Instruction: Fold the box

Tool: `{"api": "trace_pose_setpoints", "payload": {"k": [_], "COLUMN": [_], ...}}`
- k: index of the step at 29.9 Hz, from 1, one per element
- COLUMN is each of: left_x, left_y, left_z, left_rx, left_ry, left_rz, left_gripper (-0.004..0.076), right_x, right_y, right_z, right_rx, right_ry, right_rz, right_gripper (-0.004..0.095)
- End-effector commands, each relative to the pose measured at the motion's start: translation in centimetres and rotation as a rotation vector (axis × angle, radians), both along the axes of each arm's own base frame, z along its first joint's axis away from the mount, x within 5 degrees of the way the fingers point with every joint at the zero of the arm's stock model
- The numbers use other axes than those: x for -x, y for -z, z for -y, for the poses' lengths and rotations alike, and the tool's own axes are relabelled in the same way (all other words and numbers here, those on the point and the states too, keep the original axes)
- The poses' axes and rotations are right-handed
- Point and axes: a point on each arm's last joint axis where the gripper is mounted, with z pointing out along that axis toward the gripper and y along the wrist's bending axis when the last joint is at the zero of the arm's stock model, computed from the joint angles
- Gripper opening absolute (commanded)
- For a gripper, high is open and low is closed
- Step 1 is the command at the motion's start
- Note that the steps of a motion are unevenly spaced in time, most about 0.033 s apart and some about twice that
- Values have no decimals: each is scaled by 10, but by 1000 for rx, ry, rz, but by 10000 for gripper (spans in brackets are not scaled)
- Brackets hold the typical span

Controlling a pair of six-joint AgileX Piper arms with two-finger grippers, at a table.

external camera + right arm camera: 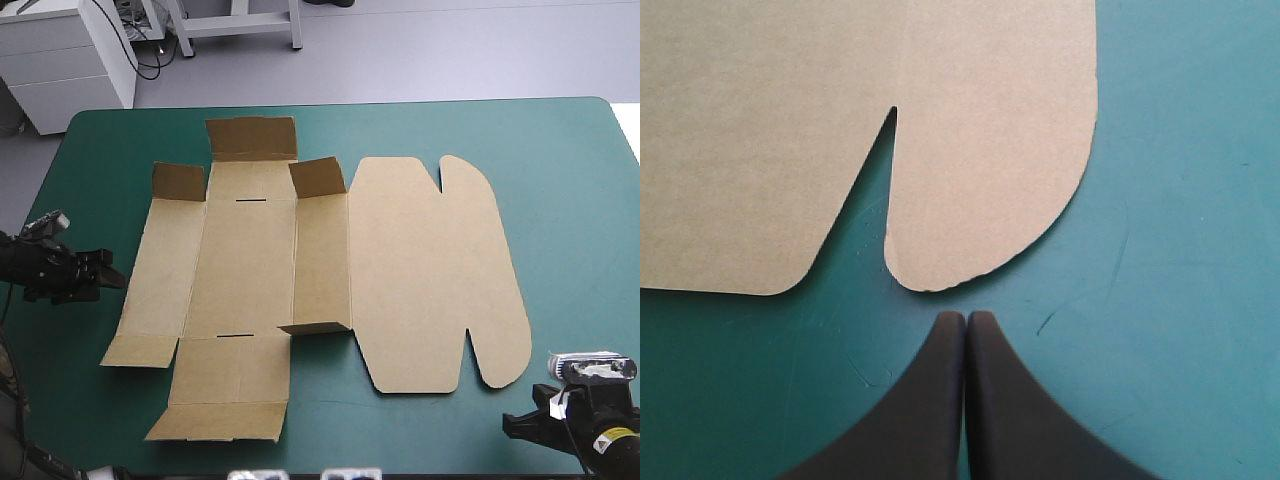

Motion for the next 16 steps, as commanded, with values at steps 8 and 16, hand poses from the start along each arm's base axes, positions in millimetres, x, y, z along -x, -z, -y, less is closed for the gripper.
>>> {"api": "trace_pose_setpoints", "payload": {"k": [8,16], "left_x": [-6,-12], "left_y": [-19,-3], "left_z": [36,37], "left_rx": [49,100], "left_ry": [125,100], "left_rz": [25,-44], "left_gripper": [425,425], "right_x": [-4,-4], "right_y": [-11,-11], "right_z": [0,0], "right_rx": [-1,-1], "right_ry": [-1,-1], "right_rz": [69,69], "right_gripper": [-14,-14]}}
